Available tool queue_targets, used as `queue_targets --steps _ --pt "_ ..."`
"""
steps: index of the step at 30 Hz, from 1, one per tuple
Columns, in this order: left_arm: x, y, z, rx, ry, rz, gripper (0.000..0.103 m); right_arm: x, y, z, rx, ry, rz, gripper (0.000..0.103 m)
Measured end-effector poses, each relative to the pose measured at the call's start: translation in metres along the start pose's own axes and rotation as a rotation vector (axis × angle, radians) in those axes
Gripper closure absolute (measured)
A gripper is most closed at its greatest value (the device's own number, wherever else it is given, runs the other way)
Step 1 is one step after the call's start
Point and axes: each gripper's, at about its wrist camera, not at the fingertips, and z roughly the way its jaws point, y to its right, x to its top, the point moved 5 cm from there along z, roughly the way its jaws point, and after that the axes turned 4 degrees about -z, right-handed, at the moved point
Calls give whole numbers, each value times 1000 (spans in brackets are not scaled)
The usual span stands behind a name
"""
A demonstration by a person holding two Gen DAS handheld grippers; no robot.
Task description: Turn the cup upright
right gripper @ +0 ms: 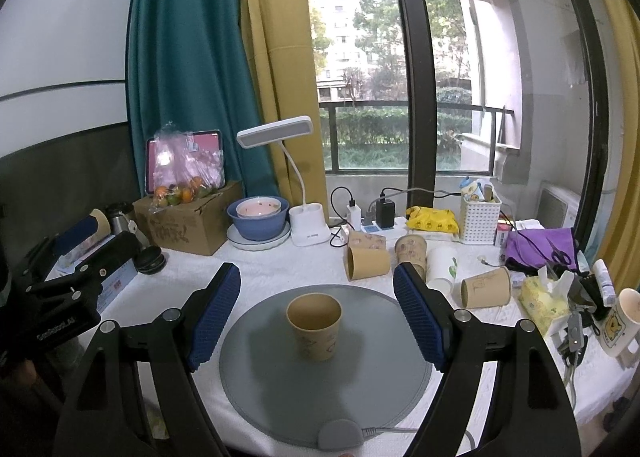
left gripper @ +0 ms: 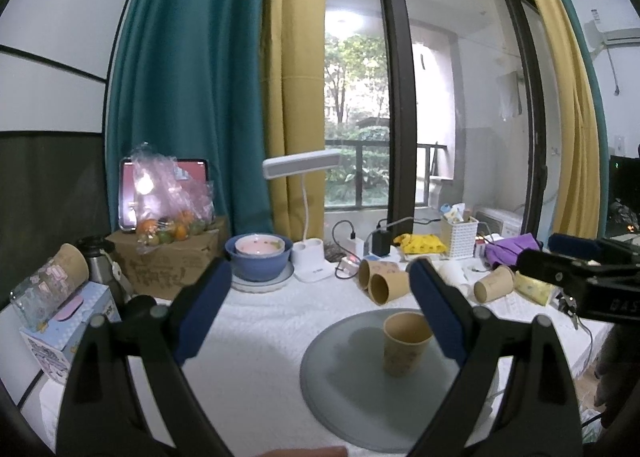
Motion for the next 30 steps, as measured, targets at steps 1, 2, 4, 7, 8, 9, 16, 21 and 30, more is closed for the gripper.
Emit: queue_targets --steps 1,2,4,7,8,9,16,21,30 --pt "0 0 0 -1 -1 0 12 0 0 0 0 -1 0 21" --pt "0 0 0 0 -1 0 12 -1 0 0 0 -3 1 21" --pt "-1 0 0 0 -3 -1 12 -2 0 1 0 -4 3 21" --pt "-2 1 0 -1 -5 -4 12 -3 0 2 2 -8 3 21" --pt "-2 1 0 -1 -5 -5 12 -4 0 2 3 -9 3 21" --pt "-1 0 0 -2 -4 -3 12 -4 0 2 3 -9 4 21" --pt "-3 1 1 -4 -9 -7 12 -5 -1 2 1 -10 2 21" --pt "-4 2 1 -4 -9 -8 12 -4 -1 3 2 -11 3 21" --pt "-7 3 -1 -2 -3 -12 12 -7 -1 3 4 -14 3 21"
